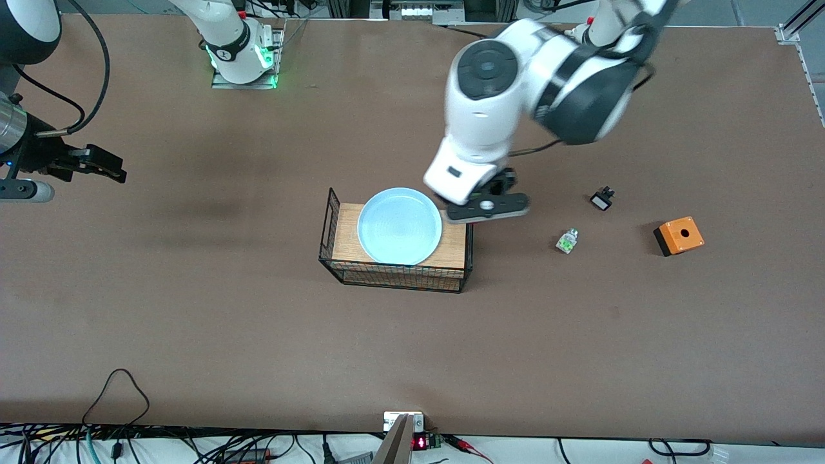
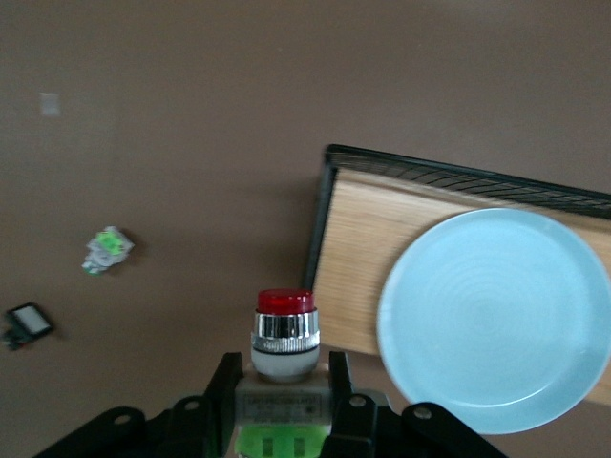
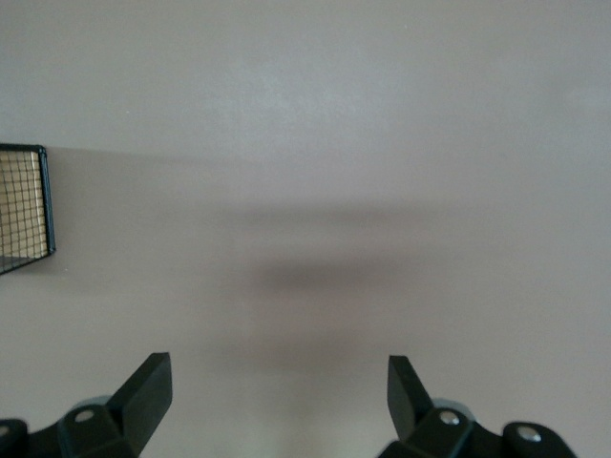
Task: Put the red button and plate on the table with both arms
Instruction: 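Carry the button toward the orange box while the right gripper reaches the plate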
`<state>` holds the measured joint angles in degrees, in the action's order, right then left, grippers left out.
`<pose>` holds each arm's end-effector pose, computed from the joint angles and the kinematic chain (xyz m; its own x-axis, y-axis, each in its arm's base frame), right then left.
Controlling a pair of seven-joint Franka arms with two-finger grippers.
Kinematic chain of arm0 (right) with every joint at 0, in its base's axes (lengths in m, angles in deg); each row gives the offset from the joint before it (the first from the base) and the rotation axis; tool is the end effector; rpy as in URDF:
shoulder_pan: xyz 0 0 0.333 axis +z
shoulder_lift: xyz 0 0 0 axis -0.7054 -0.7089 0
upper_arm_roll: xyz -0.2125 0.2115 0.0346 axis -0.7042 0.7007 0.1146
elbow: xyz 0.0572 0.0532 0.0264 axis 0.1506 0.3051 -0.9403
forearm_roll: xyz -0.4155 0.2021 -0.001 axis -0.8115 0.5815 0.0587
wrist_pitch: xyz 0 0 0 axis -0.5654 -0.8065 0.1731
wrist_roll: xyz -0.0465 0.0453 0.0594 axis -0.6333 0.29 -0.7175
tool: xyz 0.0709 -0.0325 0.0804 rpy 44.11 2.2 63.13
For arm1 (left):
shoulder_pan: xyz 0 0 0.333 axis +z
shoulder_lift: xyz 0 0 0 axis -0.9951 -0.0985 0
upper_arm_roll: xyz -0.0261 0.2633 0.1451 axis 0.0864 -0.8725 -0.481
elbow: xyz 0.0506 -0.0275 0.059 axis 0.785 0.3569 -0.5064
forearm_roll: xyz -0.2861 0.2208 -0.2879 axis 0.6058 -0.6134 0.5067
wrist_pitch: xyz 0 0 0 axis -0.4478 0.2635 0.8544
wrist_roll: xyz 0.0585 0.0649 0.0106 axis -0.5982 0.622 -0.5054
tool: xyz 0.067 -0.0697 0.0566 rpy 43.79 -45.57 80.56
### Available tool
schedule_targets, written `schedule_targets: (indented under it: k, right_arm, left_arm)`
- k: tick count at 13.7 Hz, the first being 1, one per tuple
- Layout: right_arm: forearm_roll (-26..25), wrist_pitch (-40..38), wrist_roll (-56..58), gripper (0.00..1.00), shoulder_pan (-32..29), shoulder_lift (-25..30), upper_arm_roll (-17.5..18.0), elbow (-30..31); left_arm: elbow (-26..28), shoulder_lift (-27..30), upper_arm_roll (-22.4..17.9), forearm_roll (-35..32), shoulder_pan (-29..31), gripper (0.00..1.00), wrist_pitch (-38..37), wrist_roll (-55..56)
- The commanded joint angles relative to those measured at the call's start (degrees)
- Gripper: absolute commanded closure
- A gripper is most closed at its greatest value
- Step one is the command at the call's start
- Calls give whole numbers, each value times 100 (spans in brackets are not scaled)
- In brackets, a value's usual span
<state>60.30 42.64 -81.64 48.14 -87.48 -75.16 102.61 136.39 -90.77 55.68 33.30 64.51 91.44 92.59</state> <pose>0.6445 -0.0069 0.5374 0.9955 -0.0622 -0.0711 -0.0616 -0.9980 0.0102 0.6286 -0.4211 0.4866 0.9943 0.1069 -0.0063 0.1060 -0.9909 -0.0831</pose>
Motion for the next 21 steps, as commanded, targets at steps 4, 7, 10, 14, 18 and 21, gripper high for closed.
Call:
schedule_targets:
  k: [4, 7, 10, 14, 18, 21]
  right_arm:
    - [669, -361, -1944, 0, 461, 125, 265, -67]
    - [747, -247, -2953, 0, 1049, 55, 555, -94]
    - [783, 252, -3991, 0, 1824, -138, 574, -94]
    - [871, 1069, -5309, 0, 2570, -586, 574, -94]
    - [809, 1957, -6567, 0, 3134, -1192, 574, -172]
    - [836, 2240, -7192, 0, 3240, -1553, 565, -252]
  left_arm:
    - [477, 148, 26, 145, 1312, 87, -825, -2769]
    - [1152, 121, 26, 145, 2078, 87, -511, -3880]
    - [2198, 165, 34, 145, 2781, 85, 577, -4811]
    - [3533, 148, 26, 84, 3397, 85, 2536, -5762]
    - [4432, -45, -36, -38, 3539, 85, 4164, -5886]
    - [4504, -282, -27, -232, 3722, 82, 4475, -5895]
